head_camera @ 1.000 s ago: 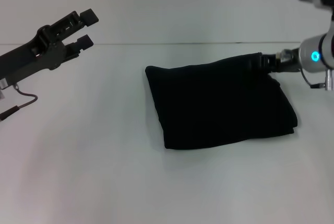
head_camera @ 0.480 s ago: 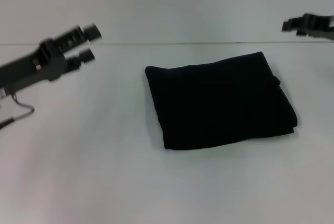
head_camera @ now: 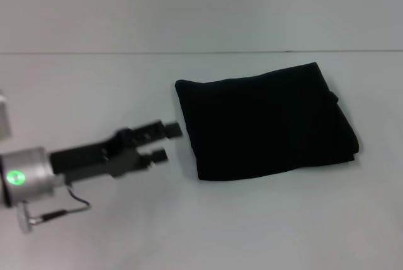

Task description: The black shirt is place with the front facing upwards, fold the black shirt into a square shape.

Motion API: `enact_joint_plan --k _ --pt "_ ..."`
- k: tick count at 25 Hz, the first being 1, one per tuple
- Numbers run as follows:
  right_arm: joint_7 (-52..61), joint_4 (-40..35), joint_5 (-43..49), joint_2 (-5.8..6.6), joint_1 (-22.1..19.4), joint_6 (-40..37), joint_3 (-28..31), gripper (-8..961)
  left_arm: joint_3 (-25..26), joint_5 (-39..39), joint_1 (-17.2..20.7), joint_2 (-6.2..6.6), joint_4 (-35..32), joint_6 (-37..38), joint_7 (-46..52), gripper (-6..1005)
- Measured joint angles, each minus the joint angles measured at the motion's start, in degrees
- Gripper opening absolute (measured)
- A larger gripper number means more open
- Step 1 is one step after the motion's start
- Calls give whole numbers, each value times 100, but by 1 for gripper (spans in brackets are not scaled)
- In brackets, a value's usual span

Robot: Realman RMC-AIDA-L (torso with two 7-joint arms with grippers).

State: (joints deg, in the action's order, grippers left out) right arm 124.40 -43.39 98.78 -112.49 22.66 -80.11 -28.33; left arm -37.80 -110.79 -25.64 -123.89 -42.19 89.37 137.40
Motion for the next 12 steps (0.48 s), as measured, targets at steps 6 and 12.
enact_joint_plan --k 6,12 --pt "-410 496 -11 32 -17 -233 438 861 -377 -123 -314 -7 922 -821 409 938" --pt "-479 549 -1 29 66 -247 449 931 -417 -132 -546 -7 1372 -1338 458 918"
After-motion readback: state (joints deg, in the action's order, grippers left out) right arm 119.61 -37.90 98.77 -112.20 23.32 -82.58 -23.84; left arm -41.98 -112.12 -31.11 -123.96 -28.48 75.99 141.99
